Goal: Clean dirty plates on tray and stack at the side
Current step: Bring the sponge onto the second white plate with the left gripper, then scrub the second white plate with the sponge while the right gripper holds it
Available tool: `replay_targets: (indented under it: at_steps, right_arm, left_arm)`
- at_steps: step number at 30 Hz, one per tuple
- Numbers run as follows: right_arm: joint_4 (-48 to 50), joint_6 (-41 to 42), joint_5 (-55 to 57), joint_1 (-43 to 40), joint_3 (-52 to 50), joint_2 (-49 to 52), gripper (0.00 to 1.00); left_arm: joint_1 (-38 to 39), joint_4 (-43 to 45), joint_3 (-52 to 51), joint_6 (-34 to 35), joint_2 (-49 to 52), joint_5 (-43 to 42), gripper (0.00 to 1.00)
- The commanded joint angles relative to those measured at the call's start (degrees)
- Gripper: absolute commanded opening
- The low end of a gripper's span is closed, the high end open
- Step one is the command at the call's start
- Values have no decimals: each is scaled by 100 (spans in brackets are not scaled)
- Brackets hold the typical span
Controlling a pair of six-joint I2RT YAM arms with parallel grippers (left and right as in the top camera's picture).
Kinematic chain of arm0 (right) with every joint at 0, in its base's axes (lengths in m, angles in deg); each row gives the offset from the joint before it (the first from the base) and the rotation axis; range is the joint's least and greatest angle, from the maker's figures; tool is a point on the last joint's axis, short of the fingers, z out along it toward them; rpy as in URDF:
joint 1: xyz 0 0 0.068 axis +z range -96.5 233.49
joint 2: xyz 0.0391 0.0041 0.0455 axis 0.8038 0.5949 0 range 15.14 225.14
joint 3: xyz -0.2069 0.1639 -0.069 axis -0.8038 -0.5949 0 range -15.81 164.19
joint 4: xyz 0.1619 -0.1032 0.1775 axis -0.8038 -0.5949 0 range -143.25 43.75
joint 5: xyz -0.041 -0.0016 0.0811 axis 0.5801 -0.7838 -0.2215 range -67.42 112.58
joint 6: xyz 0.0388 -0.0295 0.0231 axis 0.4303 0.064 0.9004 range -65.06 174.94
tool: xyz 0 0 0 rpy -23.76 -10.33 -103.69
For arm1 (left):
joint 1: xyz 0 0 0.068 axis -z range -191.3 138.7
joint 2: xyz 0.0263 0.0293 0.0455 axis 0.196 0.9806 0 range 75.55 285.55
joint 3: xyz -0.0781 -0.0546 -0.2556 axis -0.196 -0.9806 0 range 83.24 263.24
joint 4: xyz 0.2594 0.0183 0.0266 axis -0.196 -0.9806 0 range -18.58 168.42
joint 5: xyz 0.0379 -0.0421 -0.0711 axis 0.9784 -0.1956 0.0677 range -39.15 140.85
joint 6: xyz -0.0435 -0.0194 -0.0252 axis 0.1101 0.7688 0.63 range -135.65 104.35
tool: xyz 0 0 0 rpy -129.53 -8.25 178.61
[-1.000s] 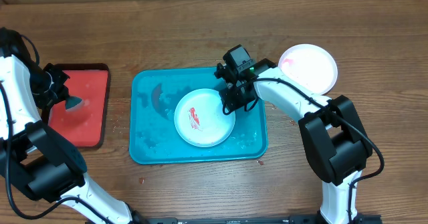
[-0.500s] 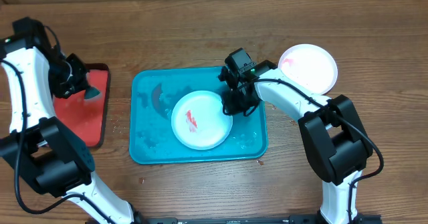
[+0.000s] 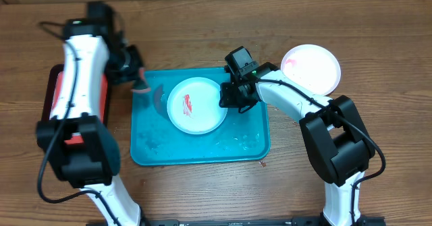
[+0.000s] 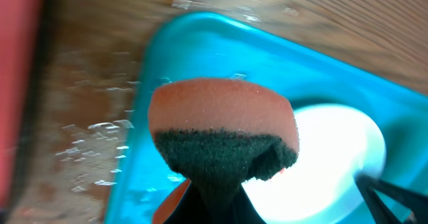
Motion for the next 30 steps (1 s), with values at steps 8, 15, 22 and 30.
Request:
replay_targets:
  at_steps: [8,15,22,30]
  right_arm:
    - [42,780,168,37,-33,28,5]
    - [37,778,168,37,-33,28,6]
    - [35,756,238,37,-33,28,8]
    - [-59,706,249,37,-33,28,4]
  left_arm:
    - [1285,1178,-822,841,-94,-96,4]
    - [1766,2186,-1665,1462,-92,-103,4]
    - [2135,2822,-2129,1462,-92,-142,4]
    - [2144,2835,-2437,1460,-92,614,4]
